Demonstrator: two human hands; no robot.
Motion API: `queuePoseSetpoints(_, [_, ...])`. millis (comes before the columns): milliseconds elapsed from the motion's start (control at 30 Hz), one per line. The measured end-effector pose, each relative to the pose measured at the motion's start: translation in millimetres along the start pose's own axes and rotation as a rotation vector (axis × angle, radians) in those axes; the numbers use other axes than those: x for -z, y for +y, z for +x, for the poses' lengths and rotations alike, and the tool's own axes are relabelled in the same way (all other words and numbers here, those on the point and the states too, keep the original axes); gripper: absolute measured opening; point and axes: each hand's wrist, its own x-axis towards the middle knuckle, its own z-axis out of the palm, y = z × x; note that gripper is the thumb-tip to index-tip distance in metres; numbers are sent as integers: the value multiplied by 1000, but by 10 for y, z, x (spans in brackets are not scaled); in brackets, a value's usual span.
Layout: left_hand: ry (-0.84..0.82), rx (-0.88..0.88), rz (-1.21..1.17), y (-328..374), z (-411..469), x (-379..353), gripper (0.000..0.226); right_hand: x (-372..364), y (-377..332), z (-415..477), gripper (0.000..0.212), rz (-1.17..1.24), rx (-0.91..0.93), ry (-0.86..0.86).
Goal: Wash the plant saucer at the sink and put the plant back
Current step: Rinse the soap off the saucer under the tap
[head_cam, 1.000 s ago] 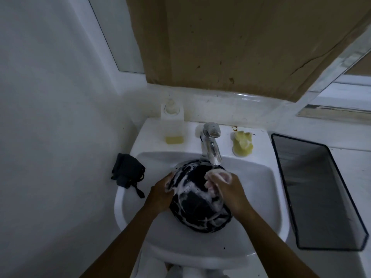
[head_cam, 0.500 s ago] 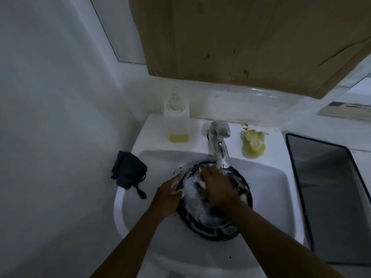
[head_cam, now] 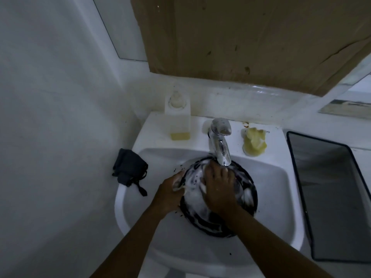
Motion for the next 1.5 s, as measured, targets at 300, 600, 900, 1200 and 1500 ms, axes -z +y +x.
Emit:
queuePoseSetpoints(300, [0, 18, -52, -65, -124, 242, 47, -362, 231, -383, 64, -145, 722, -76])
queuePoseSetpoints(600, [19, -23, -68, -66, -126, 62, 54, -207, -107, -122, 73, 105, -5, 1])
queuePoseSetpoints(900, [59, -36, -92, -62, -81, 284, 46, -326, 92, -393, 67, -26, 615, -149])
queuePoseSetpoints(1200, [76, -40, -111, -155, -232, 6, 51, -256, -16, -124, 84, 117, -94, -100])
queuePoseSetpoints(1500, [85, -53, -119, -100, -329, 276, 41, -260, -231, -452, 54, 118, 567, -183])
